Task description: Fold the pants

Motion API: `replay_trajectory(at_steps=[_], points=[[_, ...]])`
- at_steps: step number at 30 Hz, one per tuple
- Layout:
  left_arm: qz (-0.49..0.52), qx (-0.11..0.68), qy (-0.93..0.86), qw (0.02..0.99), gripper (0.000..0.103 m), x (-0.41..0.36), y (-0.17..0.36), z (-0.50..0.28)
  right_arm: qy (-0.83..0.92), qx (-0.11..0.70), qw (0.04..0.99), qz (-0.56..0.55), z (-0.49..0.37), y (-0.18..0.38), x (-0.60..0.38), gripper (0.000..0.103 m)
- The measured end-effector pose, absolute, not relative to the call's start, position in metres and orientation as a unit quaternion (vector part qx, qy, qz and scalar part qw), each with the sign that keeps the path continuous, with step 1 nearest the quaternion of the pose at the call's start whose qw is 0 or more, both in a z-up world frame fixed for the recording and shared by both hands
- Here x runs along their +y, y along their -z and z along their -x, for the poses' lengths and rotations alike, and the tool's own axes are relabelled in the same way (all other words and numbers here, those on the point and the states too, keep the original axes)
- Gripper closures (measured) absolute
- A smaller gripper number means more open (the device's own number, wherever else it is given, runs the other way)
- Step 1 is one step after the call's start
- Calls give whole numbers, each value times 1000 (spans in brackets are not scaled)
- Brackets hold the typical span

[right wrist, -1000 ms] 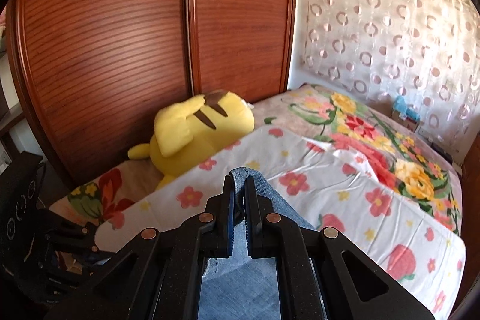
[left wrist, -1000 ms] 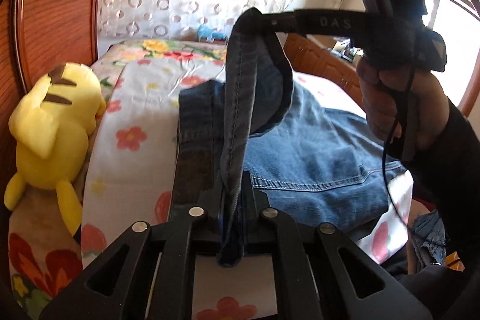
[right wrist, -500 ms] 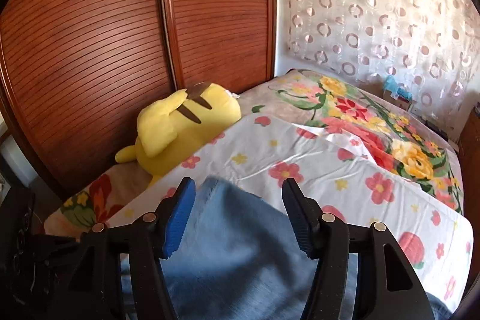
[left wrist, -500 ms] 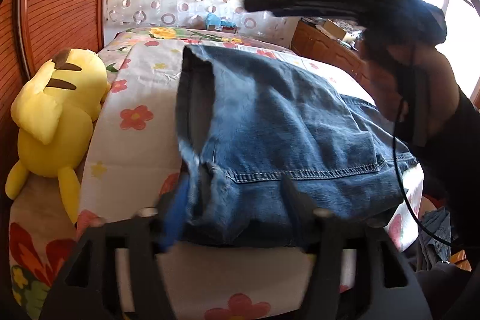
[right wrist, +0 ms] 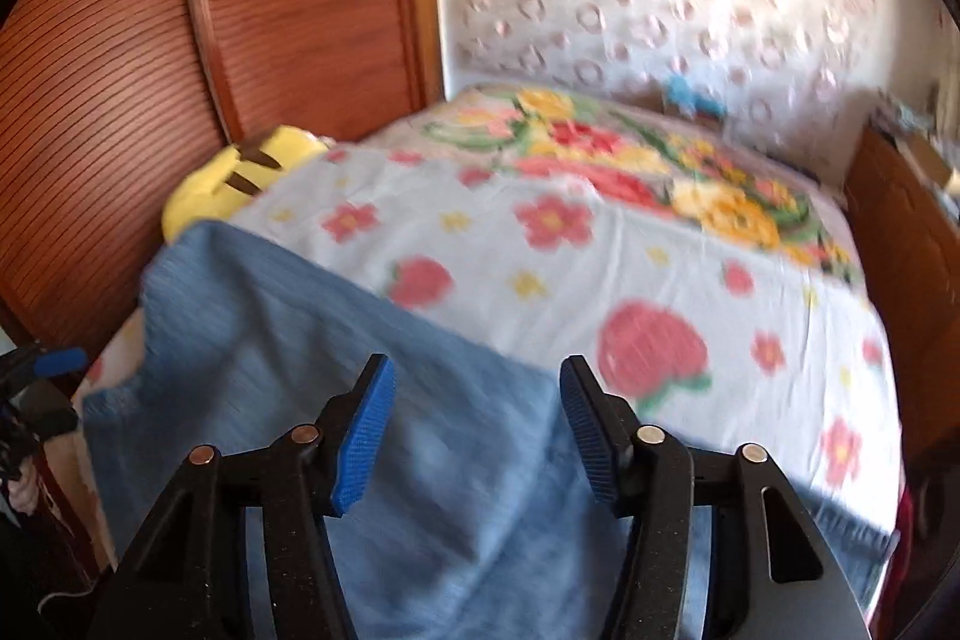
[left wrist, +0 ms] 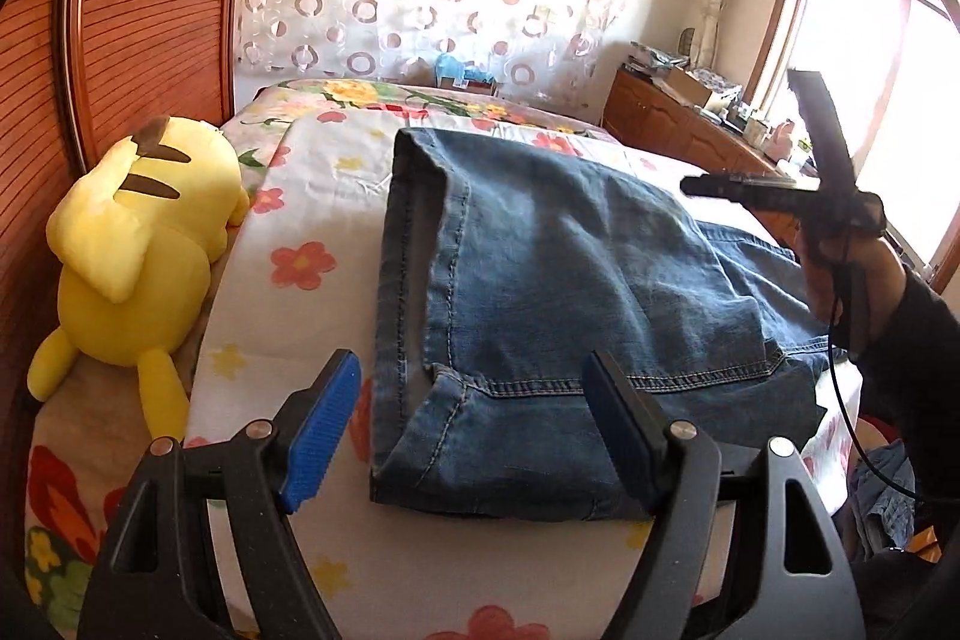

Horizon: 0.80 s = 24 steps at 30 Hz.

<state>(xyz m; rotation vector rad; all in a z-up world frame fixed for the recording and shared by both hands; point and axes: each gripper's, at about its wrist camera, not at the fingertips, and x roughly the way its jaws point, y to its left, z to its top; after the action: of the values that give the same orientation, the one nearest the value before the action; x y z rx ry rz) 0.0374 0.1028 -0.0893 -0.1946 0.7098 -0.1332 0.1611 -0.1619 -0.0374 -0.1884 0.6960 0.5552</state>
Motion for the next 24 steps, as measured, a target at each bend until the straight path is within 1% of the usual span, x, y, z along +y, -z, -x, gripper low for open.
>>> replay_trajectory(at_steps=[6, 8, 9, 11, 12, 13, 19, 24], points=[[83, 366, 57, 925, 26, 99, 102, -43, -266, 382, 883, 62, -179, 59, -170, 46], [82, 371, 56, 923, 26, 99, 105, -43, -271, 389, 879, 49, -186, 61, -171, 51], [82, 372, 55, 923, 26, 99, 106, -43, -275, 392, 877, 43, -187, 61, -171, 59], [83, 375, 53, 922, 26, 100, 109, -43, -283, 394, 873, 35, -195, 61, -169, 79], [84, 376, 52, 921, 26, 101, 109, -43, -288, 392, 873, 33, -196, 59, -168, 92], [84, 376, 52, 921, 26, 101, 110, -43, -292, 386, 874, 32, -201, 59, -168, 94], [84, 372, 53, 923, 26, 101, 107, -40, -300, 261, 917, 37, -169, 14, -168, 96], [87, 372, 55, 922, 26, 101, 109, -41, -281, 218, 933, 57, -158, 2, -164, 96]])
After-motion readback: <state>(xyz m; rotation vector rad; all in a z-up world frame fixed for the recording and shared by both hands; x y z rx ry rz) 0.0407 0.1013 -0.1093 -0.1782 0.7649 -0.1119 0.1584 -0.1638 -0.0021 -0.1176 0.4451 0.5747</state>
